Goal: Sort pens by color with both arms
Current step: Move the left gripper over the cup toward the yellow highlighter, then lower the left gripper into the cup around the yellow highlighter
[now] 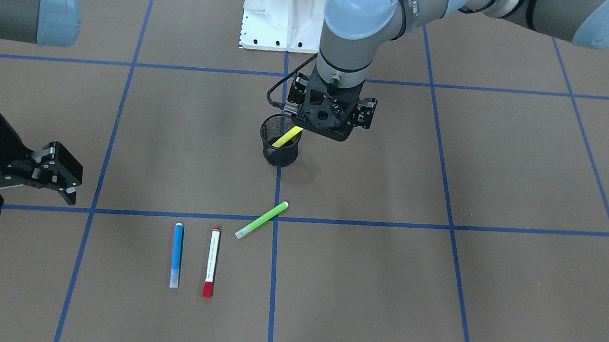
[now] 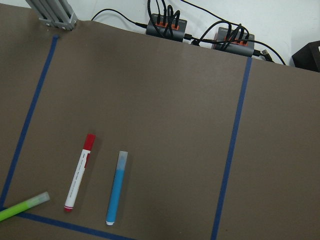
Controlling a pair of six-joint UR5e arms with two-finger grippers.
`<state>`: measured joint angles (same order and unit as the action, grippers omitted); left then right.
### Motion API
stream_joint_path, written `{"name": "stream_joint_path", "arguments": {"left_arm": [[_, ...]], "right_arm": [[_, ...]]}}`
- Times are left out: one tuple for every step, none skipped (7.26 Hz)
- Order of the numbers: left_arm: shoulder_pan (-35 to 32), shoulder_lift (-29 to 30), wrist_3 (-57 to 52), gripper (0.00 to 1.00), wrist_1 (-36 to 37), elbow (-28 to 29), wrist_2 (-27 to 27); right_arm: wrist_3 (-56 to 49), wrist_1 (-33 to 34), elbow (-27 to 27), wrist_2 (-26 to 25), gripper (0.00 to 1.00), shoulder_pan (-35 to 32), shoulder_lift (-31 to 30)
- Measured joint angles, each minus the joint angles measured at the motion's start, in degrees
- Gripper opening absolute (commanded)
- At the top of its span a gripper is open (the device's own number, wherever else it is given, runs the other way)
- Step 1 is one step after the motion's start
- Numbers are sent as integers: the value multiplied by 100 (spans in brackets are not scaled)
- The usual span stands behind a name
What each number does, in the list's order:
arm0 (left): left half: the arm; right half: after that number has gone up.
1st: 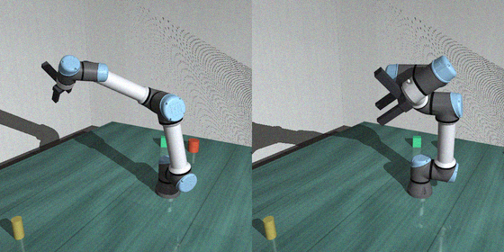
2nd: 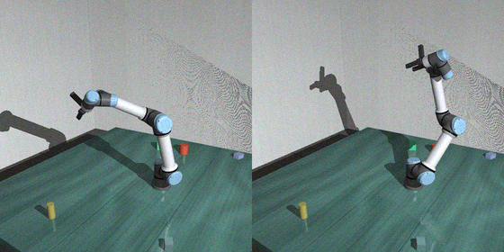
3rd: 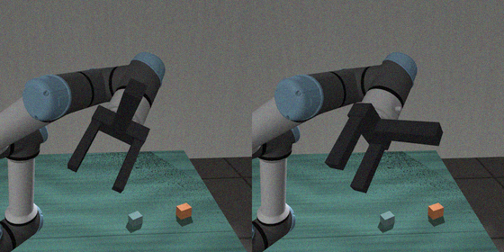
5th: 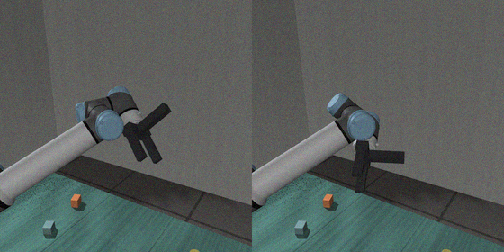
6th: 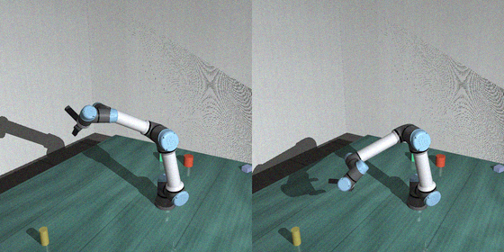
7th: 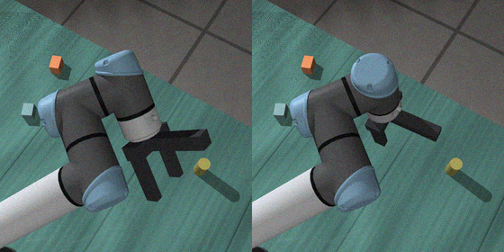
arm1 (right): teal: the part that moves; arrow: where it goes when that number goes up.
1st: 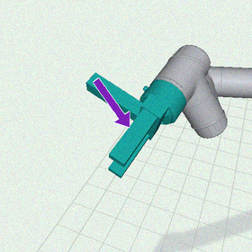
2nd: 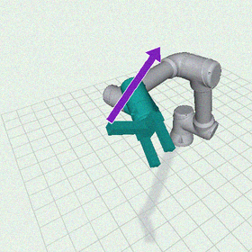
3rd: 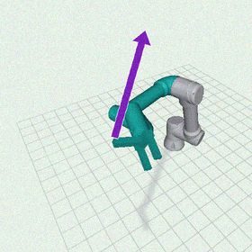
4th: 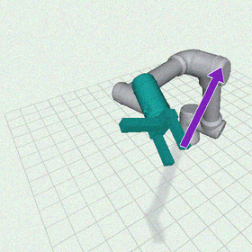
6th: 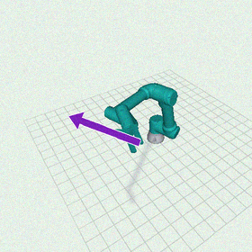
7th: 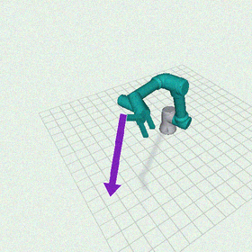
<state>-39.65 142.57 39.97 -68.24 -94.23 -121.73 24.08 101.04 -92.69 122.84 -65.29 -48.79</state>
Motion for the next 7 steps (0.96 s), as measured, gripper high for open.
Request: {"name": "stream_joint_path", "arguments": {"left_arm": [[70, 165, -15, 49, 11, 255, -1], [129, 330, -21, 50, 17, 509, -5], [166, 428, -23, 51, 20, 665, -7], [205, 463, -26, 53, 21, 733, -6], [270, 461, -30, 54, 20, 763, 2], [354, 452, -30, 55, 16, 776, 15], [451, 441, -27, 55, 14, 787, 33]], "right_arm": [[-23, 6, -16, 2, 100, -12, -17], [-31, 5, -24, 1, 99, -19, -21], [-33, 4, -27, -3, 99, -23, -23], [-34, 3, -27, -5, 99, -24, -27], [-35, 1, -25, -6, 99, -23, -36], [-35, -2, -22, -8, 99, -21, -50], [-35, -5, -21, -12, 99, -20, -66]]}}
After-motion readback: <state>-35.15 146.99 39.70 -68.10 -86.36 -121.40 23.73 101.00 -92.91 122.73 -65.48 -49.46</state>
